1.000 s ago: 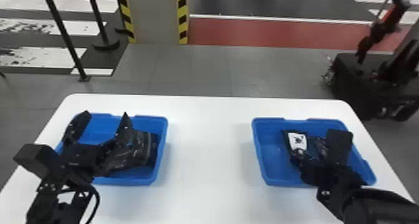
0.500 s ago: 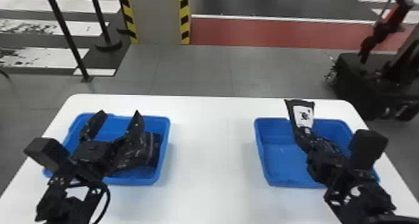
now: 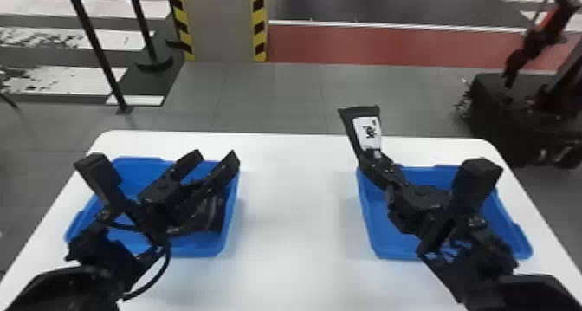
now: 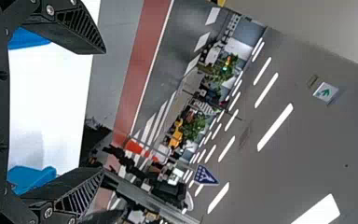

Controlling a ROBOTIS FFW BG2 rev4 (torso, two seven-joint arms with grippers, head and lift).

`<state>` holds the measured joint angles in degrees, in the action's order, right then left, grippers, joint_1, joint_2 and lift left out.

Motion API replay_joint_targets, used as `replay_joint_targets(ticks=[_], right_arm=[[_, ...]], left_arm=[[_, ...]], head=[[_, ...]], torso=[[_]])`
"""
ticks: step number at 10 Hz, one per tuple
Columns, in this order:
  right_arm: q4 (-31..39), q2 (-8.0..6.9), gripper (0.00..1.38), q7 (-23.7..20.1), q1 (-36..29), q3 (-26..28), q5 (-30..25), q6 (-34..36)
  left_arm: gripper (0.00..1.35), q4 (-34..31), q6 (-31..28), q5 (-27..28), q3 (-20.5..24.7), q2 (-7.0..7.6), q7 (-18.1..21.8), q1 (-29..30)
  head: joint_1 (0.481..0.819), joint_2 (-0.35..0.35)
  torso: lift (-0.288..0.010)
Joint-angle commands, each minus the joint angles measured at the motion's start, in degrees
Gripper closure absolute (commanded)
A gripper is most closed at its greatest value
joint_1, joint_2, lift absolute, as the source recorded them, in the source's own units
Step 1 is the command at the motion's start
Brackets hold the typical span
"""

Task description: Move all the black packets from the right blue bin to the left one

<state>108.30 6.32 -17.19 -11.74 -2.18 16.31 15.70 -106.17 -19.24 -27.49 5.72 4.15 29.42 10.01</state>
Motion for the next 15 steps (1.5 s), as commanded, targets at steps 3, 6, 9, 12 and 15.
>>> replay_joint_targets(ticks=[3,6,9,12,15], right_arm=[[-1.4,3.35,1.12,-0.5,3.4,-11.7,5.1,1.0],[-5.9,4.75,1.12,-0.9,8.2,-18.6,7.5,1.0],[-8.4,5.54,1.12,-0.9,10.9,-24.9,11.2,1.0],[-10.2,5.81,1.12,-1.1,11.7,-28.6,13.3,1.0],[-10.8,5.90,1.12,-1.0,11.7,-28.5,14.1,-0.7]], left_arm=[[0.13,-1.2,-7.2,-2.1,0.2,0.51,2.2,-1.9],[0.13,-2.5,-13.4,-2.3,0.1,0.51,4.4,-2.8],[0.13,-2.5,-17.3,-3.0,0.3,0.24,4.7,-3.1],[0.20,-2.5,-17.9,-1.6,1.6,-0.72,4.2,-3.0],[1.22,-3.3,-17.7,-2.0,2.5,-1.16,3.2,-2.7]], head=[[0.695,0.062],[0.695,0.128],[0.695,0.160],[0.695,0.219],[0.695,0.245]], torso=[[-0.110],[-0.110],[-0.110],[-0.110],[-0.110]])
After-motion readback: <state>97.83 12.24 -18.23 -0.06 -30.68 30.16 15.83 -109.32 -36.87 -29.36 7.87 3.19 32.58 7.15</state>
